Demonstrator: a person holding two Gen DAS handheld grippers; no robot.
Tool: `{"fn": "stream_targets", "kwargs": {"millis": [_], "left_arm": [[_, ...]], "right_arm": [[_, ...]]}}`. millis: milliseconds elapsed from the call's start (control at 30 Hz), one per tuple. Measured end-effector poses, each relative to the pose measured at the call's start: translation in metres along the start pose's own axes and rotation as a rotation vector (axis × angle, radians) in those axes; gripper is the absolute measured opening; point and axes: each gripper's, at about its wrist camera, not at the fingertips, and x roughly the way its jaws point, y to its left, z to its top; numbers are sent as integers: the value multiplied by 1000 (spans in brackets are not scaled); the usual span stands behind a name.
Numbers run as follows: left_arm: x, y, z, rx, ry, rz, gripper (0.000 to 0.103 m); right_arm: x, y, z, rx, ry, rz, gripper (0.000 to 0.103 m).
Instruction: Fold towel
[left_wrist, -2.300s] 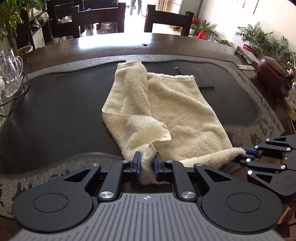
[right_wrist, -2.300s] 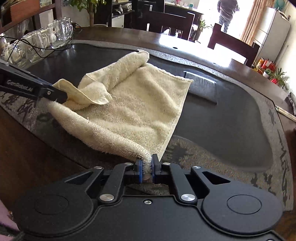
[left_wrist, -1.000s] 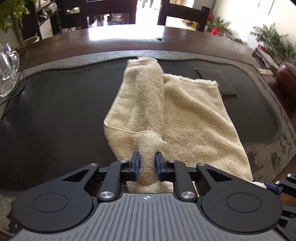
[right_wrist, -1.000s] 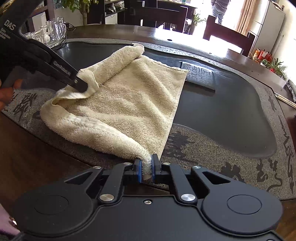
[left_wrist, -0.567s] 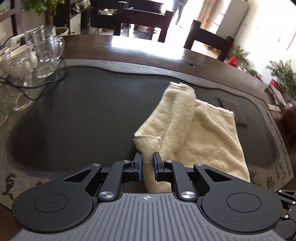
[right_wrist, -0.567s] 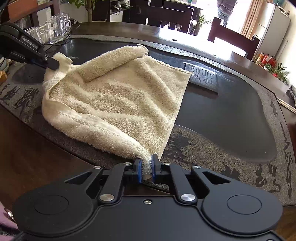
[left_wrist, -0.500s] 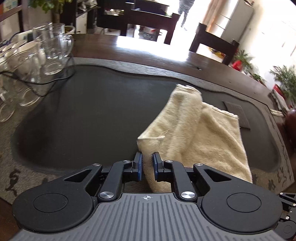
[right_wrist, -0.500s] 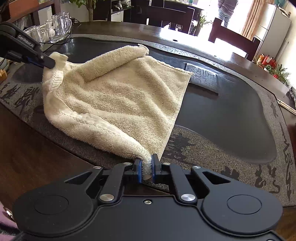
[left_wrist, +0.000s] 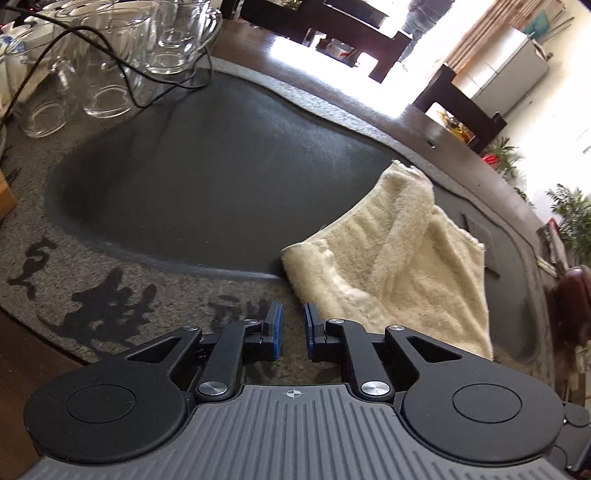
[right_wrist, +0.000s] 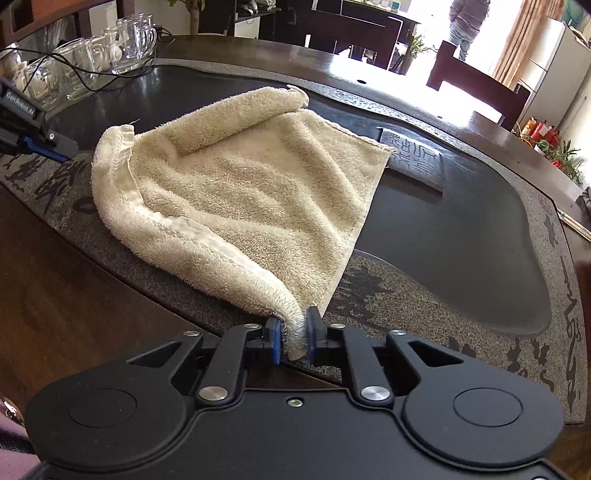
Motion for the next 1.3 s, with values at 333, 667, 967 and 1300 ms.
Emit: {"fn": "stream_targets", "kwargs": {"millis": [333, 667, 967, 1300], "left_arm": [[30, -25, 10, 36, 35, 61, 47], [41, -31, 13, 30, 17, 78, 50], [48, -25, 16, 6, -3, 80, 17], [23, -24, 32, -39, -105, 42, 6]], "right_arm": [[-2, 1, -2, 7, -2, -3, 20], [-1, 1, -2, 16, -5, -11, 20], [1, 1, 0, 16, -6, -5, 19], [-12, -8, 20, 38, -68, -13, 12]]}}
